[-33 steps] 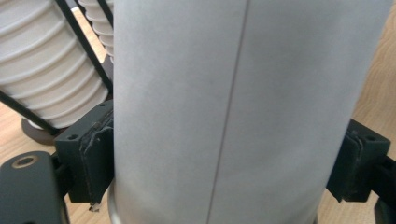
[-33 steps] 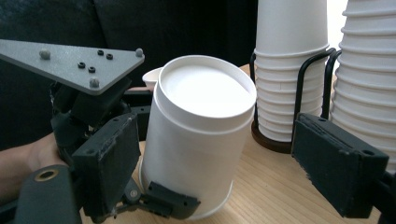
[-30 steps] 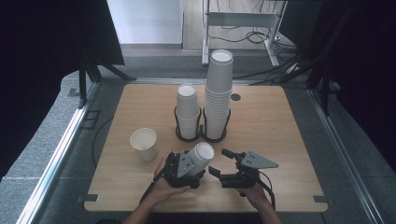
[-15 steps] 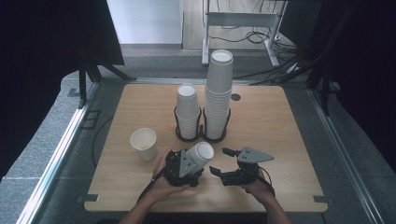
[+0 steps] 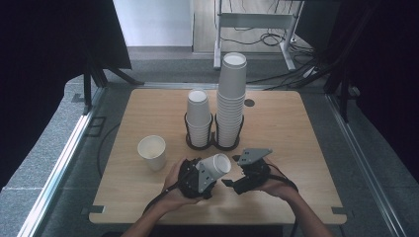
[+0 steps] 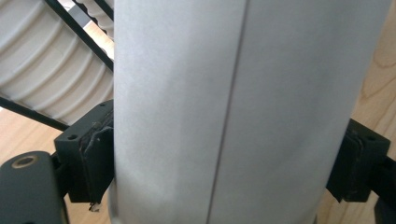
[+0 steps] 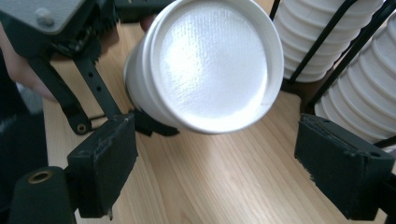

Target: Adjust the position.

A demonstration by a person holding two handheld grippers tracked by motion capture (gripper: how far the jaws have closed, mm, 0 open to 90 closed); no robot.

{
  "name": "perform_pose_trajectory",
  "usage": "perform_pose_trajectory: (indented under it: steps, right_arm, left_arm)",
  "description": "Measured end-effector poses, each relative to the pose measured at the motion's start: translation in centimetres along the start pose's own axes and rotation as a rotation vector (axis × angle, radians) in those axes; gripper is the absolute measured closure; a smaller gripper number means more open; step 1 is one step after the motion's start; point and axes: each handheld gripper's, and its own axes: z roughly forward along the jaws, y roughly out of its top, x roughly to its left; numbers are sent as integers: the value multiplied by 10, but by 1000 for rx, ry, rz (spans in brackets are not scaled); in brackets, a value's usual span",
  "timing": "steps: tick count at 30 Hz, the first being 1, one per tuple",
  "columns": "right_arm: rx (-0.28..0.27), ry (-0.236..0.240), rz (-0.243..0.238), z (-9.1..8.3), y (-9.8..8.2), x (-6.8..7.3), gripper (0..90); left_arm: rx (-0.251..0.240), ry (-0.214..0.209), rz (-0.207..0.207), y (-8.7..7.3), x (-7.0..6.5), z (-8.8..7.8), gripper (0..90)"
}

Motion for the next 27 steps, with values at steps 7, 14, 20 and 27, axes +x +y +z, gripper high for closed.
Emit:
perform_pose_trajectory:
  steps: [7,14,20,27]
  right_arm:
    - [175,41,-91,-4,23,-3,128]
    - [334,80,-151,8,32,-4,128]
    - [438,99,-184,19,40,-4,128]
    - [569,149,-251,33,44,-2,135]
  left_arm:
    - [18,28,71,7,-4,3,122]
    - [25,43,134,14,-13,5,122]
    - [45,60,206,17,-20,8,122]
    - [42,64,245,22,-29,9,122]
